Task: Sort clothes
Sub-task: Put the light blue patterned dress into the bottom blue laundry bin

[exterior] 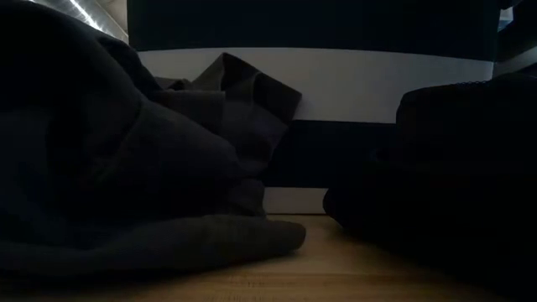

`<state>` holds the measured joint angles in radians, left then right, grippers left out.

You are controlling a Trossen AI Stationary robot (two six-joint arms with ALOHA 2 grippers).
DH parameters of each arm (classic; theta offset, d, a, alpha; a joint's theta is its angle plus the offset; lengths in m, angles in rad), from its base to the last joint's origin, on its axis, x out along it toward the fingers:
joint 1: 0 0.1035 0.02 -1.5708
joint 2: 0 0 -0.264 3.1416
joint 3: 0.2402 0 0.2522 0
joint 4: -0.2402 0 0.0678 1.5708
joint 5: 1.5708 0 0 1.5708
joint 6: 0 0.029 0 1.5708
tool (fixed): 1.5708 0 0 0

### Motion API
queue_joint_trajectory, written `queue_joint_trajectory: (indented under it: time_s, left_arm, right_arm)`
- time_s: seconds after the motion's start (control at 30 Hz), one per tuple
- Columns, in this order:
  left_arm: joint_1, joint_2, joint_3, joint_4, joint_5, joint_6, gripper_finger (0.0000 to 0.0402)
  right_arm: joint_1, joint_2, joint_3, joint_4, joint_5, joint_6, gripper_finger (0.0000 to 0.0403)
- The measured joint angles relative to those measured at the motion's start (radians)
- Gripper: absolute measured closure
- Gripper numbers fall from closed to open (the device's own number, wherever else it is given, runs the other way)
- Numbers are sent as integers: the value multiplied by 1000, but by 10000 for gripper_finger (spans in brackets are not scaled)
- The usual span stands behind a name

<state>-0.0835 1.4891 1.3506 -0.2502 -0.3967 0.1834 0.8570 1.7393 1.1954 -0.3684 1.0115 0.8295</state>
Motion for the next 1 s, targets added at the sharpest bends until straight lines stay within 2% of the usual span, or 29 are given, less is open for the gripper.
queue_joint_trajectory:
  time_s: [0.23,0.5,0.6,0.77,1.0]
  left_arm:
    - [61,0,-212,42,187,-188,375]
    - [101,-3,-401,117,197,-273,375]
    - [111,-4,-418,130,199,-329,375]
    - [113,-2,-410,133,199,-335,359]
    - [112,1,-358,100,199,-311,276]
  right_arm:
    - [0,0,0,0,0,0,132]
    - [0,0,0,-1,19,0,132]
    - [0,0,0,-1,20,0,132]
    - [-1,0,0,-1,28,-1,132]
    - [-1,0,0,-1,29,-1,132]
